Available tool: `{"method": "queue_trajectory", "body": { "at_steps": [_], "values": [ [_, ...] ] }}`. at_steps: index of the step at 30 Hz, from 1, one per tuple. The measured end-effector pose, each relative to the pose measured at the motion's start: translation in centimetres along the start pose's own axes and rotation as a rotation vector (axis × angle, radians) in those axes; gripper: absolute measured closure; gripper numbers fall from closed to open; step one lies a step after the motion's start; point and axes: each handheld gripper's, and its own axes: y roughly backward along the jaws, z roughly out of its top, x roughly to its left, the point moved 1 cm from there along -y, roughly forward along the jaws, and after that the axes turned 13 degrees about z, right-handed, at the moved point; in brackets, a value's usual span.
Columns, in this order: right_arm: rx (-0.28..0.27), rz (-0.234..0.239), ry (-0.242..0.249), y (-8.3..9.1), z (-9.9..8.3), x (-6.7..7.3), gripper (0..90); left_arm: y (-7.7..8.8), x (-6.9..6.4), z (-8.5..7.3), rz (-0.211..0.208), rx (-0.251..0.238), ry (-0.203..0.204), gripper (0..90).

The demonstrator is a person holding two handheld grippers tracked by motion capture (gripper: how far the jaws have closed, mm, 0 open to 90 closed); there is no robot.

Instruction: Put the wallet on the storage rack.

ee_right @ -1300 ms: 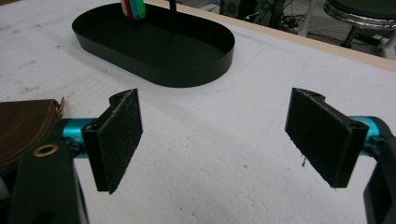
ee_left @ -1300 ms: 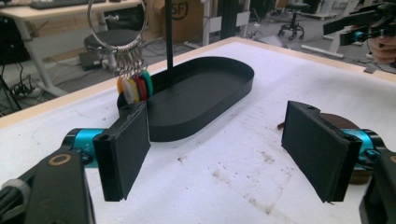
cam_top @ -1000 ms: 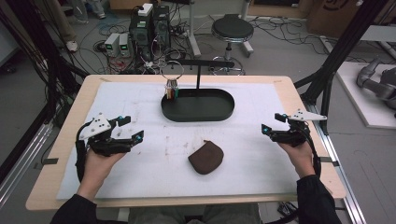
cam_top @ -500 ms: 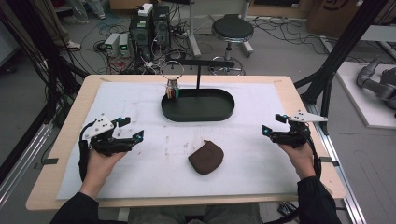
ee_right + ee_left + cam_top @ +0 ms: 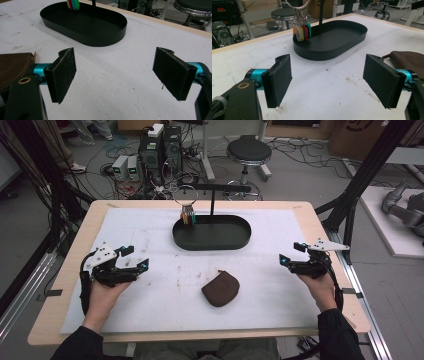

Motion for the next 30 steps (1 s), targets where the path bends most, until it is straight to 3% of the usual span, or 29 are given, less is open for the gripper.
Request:
{"method": "queue_trajectory", "body": {
  "at_steps": [15, 23, 26, 30],
  "values": [
    [-0.016, 0.031, 0.006, -0.1, -0.2, 1.1, 19.3, -0.6, -0.6, 0.5, -0.012, 0.001, -0.011, 23.2],
    [-0.013, 0.095, 0.011, -1.5, -0.3, 2.9, 19.4, -1.0, -0.8, 0.5, -0.027, 0.007, -0.013, 23.2],
    [0.011, 0.138, 0.049, -2.5, -0.3, 4.0, 24.4, -1.0, -0.7, 0.5, -0.027, 0.008, -0.013, 23.2],
    [0.036, 0.174, 0.058, -3.3, -0.4, 4.7, 25.3, -1.0, -0.6, 0.4, -0.022, 0.011, -0.012, 23.2]
  ]
}}
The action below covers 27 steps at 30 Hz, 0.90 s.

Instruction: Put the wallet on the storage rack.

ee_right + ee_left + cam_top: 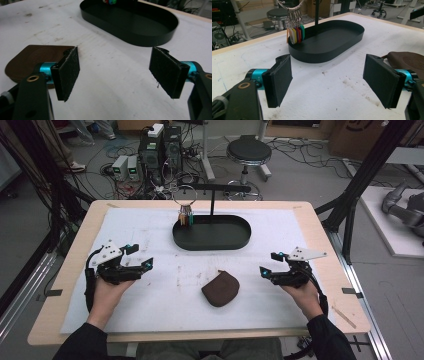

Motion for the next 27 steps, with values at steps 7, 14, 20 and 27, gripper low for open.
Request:
{"method": "queue_trajectory", "body": {
  "at_steps": [7, 14, 20, 27],
  "values": [
    [0.081, 0.085, 0.044, -2.5, -0.2, 1.4, 36.0, 0.0, -0.1, -0.2, -0.001, 0.012, -0.003, 23.8],
    [0.119, 0.150, 0.065, -3.6, -0.5, 2.1, 44.2, -0.1, -0.2, -0.3, -0.007, 0.018, -0.001, 23.9],
    [0.164, 0.216, 0.091, -4.2, -0.7, 2.5, 44.8, -0.2, -0.4, -0.3, -0.014, 0.024, -0.006, 23.9],
    [0.211, 0.260, 0.102, -4.9, -1.0, 3.0, 45.6, -0.3, -0.7, -0.3, -0.035, 0.023, -0.009, 23.8]
  ]
}}
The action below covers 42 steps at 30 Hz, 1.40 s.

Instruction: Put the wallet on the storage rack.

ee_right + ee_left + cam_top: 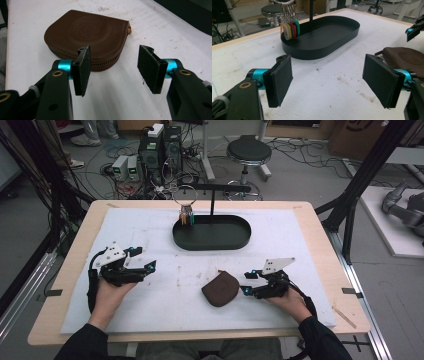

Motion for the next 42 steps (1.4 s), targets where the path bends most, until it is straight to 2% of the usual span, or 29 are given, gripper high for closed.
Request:
{"method": "queue_trajectory", "body": {
  "at_steps": [6, 9, 12, 20, 24, 26, 31, 35, 42],
  "values": [
    [0.036, 0.021, 0.007, -0.1, -0.3, -0.2, 47.5, -0.2, -0.3, 0.0, -0.021, -0.002, 0.011, 23.9],
    [0.074, 0.037, 0.030, -0.5, -0.4, 0.1, 48.4, -0.3, -0.6, 0.1, -0.034, -0.004, 0.003, 23.9],
    [0.094, 0.039, 0.032, -0.7, -0.4, 0.1, 48.7, -0.5, -1.0, 0.2, -0.052, -0.004, -0.002, 23.9],
    [0.125, 0.058, 0.037, -1.3, -0.5, 0.2, 52.6, -1.1, -1.8, 0.2, -0.100, 0.002, 0.000, 23.8],
    [0.134, 0.059, 0.044, -1.5, -0.4, 0.2, 55.1, -1.8, -2.5, 0.2, -0.163, 0.000, 0.018, 25.1],
    [0.132, 0.059, 0.043, -1.5, -0.3, 0.2, 55.6, -2.2, -3.0, 0.2, -0.182, 0.004, 0.004, 26.0],
    [0.131, 0.063, 0.041, -1.5, -0.3, 0.2, 55.6, -3.4, -4.5, 0.1, -0.250, 0.021, 0.003, 27.6],
    [0.131, 0.062, 0.043, -1.5, -0.3, 0.1, 55.1, -4.3, -6.1, 0.0, -0.305, 0.037, -0.013, 29.7],
    [0.126, 0.057, 0.028, -1.5, -0.3, 0.1, 50.0, -5.6, -8.2, -0.4, -0.382, 0.085, -0.030, 35.4]
  ]
}}
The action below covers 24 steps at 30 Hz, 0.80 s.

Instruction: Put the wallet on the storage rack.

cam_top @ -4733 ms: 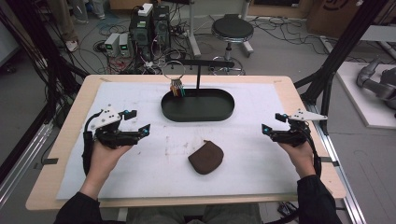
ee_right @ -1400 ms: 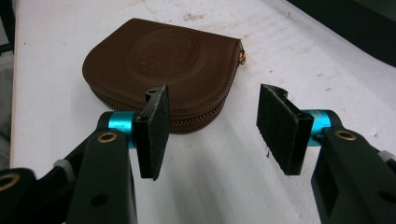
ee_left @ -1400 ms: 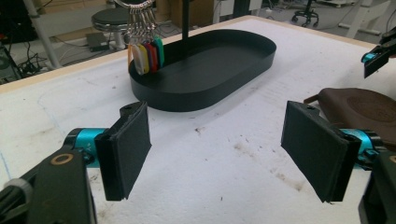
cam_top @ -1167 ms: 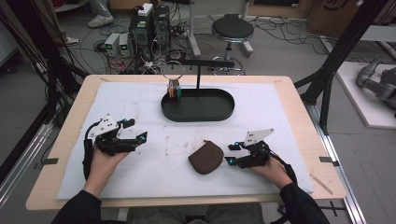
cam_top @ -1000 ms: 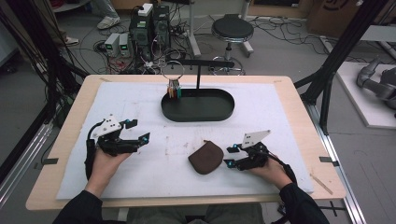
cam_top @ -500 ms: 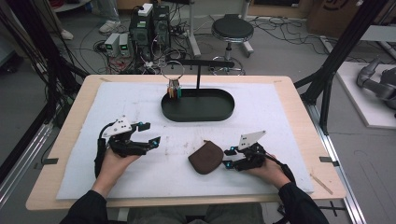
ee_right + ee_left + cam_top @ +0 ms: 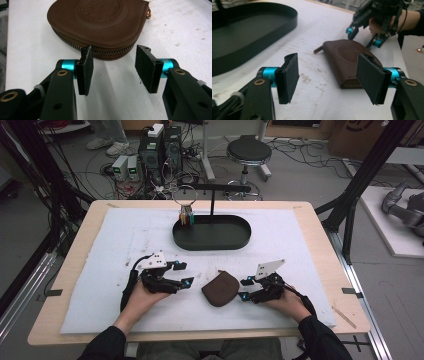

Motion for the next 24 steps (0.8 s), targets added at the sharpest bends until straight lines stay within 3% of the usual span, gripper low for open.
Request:
{"method": "queue_trajectory", "body": {
  "at_steps": [8, 17, 20, 21, 22, 24],
  "values": [
    [0.000, 0.016, 0.005, -0.2, 0.1, 0.2, 51.7, -2.0, -1.3, -0.5, -0.065, 0.097, -0.019, 45.6],
    [-0.001, 0.022, 0.006, -0.2, 0.1, 0.2, 53.8, -3.6, -2.6, -0.9, -0.079, 0.193, -0.086, 50.7],
    [-0.003, 0.020, 0.012, -0.2, 0.2, 0.3, 55.6, -3.7, -2.8, -0.9, -0.086, 0.197, -0.103, 55.2],
    [-0.002, 0.020, 0.010, -0.1, 0.2, 0.3, 56.2, -3.7, -2.8, -0.9, -0.083, 0.196, -0.099, 56.0],
    [-0.011, 0.018, 0.016, -0.1, 0.2, 0.2, 56.9, -3.7, -3.0, -1.0, -0.080, 0.188, -0.069, 57.7],
    [-0.027, 0.013, 0.032, 0.0, 0.2, 0.0, 58.2, -3.7, -2.9, -0.9, -0.092, 0.198, -0.113, 60.5]
  ]
}}
